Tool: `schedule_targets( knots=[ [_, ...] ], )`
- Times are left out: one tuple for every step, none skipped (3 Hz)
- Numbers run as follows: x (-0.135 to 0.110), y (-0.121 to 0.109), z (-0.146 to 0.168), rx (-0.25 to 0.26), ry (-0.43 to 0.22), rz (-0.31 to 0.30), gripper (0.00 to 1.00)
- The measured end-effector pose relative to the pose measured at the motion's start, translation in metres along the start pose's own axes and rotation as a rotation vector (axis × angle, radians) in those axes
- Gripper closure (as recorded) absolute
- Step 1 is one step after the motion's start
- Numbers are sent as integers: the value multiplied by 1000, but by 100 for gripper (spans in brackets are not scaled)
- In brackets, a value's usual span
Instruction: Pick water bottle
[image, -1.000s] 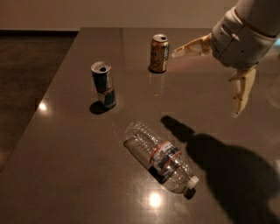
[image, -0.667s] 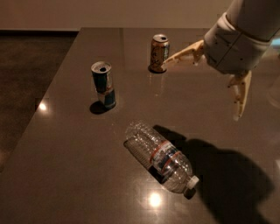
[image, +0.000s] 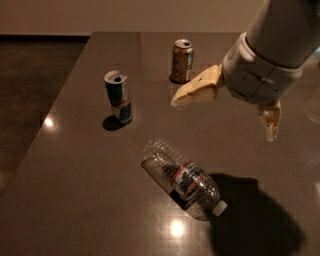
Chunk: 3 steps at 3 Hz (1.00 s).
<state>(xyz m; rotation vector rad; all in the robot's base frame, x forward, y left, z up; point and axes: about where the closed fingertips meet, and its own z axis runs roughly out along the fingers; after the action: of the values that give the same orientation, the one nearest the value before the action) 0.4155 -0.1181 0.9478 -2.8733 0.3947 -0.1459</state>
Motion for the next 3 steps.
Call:
schedule_targets(
  knots=[
    [0,-2,1,2,6,-50,0],
    [0,-3,0,5,11,-51,0],
    [-5,-14,6,-31,0,-147,0]
  ],
)
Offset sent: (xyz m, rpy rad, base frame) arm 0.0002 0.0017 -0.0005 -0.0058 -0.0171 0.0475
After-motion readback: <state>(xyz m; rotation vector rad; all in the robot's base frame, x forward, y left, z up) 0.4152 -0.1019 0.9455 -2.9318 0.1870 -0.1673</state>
